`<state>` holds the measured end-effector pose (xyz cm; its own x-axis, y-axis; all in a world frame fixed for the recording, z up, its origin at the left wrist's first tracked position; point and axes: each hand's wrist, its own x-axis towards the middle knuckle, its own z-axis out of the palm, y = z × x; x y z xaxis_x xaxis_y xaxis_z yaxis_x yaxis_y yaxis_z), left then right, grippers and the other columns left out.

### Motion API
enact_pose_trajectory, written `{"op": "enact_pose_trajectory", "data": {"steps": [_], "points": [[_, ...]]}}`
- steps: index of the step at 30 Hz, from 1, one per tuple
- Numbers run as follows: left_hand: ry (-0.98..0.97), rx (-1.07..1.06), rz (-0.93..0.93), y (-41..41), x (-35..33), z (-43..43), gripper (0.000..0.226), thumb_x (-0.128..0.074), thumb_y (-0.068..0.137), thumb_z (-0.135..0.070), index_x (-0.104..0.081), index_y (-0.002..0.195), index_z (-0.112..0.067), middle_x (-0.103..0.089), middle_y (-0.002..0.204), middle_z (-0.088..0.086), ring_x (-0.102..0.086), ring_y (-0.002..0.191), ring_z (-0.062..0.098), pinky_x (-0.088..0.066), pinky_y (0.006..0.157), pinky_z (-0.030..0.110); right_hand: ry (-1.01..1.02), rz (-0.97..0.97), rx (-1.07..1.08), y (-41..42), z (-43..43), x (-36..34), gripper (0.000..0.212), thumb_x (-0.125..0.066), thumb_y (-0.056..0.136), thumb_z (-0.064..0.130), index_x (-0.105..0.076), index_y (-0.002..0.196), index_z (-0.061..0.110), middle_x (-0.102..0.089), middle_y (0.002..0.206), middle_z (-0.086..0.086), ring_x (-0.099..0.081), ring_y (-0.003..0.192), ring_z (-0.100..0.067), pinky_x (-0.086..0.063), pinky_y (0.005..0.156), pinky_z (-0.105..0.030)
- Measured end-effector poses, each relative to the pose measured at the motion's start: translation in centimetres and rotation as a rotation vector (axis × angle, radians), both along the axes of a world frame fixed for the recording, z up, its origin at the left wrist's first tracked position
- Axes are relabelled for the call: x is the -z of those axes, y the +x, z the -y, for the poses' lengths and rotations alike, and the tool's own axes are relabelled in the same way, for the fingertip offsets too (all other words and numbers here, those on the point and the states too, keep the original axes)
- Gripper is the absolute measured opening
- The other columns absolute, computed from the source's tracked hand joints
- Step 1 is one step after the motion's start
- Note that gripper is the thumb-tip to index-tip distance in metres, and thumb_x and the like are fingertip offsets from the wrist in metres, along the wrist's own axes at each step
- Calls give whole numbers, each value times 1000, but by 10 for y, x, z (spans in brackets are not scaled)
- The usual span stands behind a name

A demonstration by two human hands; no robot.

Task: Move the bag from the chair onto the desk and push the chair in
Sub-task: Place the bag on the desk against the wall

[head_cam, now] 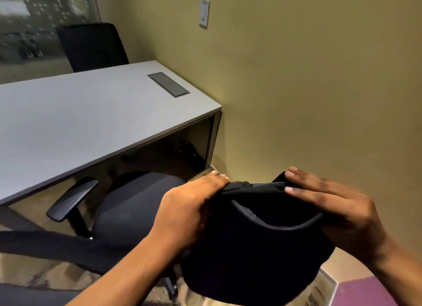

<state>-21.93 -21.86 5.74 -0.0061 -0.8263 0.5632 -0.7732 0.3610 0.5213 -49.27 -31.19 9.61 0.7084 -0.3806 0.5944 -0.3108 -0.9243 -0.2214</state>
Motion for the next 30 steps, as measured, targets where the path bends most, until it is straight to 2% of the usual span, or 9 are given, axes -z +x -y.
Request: {"op": "enact_pose_trajectory", "data": {"steps": [2, 10, 19, 23, 30], "points": [[6, -2, 4, -1, -1, 16, 37, -53, 85, -13, -66, 120, -15, -64, 125, -3, -53, 122, 9, -48, 97, 31, 23, 7, -24, -2, 17, 1, 34, -48, 87, -5, -68, 112, 5, -60, 130, -12, -58, 124, -23, -49, 101, -40], [10, -112, -14, -22, 1, 93, 53, -67, 72, 12, -67, 118, -14, -66, 123, -3, -54, 121, 8, -49, 97, 33, 48, 63, -157, -13, 115, 8, 32, -55, 86, -2, -66, 114, 6, -60, 130, -11, -59, 123, -23, -48, 102, -39], [1, -275, -61, -52, -4, 173, 53, -62, 72, 18, -69, 115, -13, -68, 118, 0, -56, 119, 9, -47, 99, 32, 36, 36, -324, -24, 227, -7, 27, -58, 88, 7, -66, 114, 6, -60, 131, -10, -58, 123, -19, -48, 102, -38], [12, -320, -73, -50, -7, 205, 57, -61, 71, 20, -69, 116, -15, -68, 119, -1, -55, 120, 8, -47, 99, 33, 1, 20, -352, -17, 267, -12, 34, -62, 81, -3, -67, 113, 5, -60, 130, -11, -58, 123, -19, -48, 102, -39], [20, -361, -99, -21, -2, 267, 62, -62, 72, 18, -65, 121, -19, -63, 125, -6, -52, 123, 5, -44, 104, 33, 38, 4, -367, 16, 332, -14, 29, -55, 85, 0, -67, 111, 3, -60, 129, -12, -58, 123, -18, -47, 104, -36]]}}
